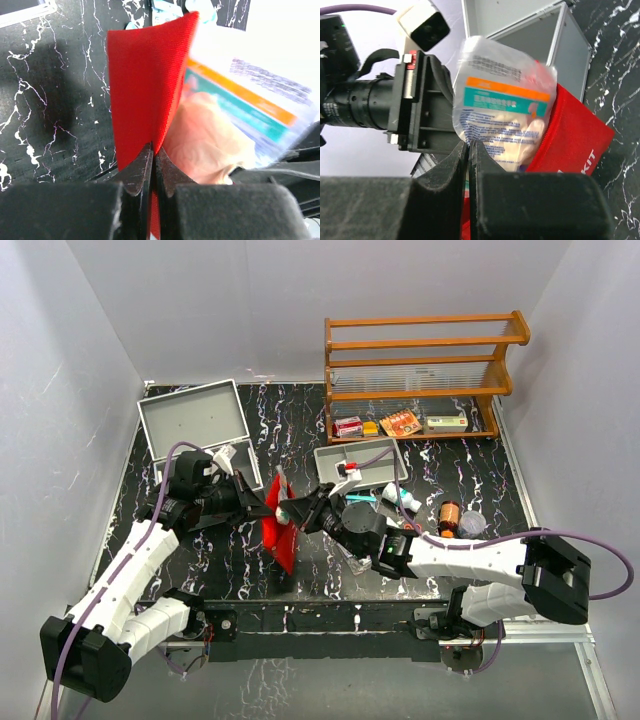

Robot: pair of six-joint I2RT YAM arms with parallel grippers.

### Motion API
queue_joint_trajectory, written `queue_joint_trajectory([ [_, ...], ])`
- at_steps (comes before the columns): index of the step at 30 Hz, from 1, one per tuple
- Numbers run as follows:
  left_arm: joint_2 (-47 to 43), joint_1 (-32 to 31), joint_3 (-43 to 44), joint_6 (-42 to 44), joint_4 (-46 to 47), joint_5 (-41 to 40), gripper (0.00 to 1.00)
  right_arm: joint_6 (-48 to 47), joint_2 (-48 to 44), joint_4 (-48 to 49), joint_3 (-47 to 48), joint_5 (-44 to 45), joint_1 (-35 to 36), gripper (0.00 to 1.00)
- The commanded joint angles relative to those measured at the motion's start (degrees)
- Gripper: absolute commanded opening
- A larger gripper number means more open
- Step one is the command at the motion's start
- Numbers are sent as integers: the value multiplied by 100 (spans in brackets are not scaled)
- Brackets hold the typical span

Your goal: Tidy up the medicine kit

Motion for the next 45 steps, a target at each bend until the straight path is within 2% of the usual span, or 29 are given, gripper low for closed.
queue_joint_trajectory([
  [1,-128,-29,251,-189,-85,-155,0,520,-45,48,-67,329,17,0],
  [14,-257,-25,8,238,496,-227,0,1233,57,-1108,232,191,17,0],
  [19,-248,-24,-98,351,484,-11,0,939,169,-1284,451,464,-21,0],
  [29,-228,-26,-203,411,477,304,0,680,703,-1573,1007,474,-388,0],
  [44,-155,-24,-281,573,542,448,0,610,1134,-2080,1223,-47,-467,0],
  [45,-153,-25,-278,577,549,442,0,610,1133,-2173,1281,-83,-467,3],
])
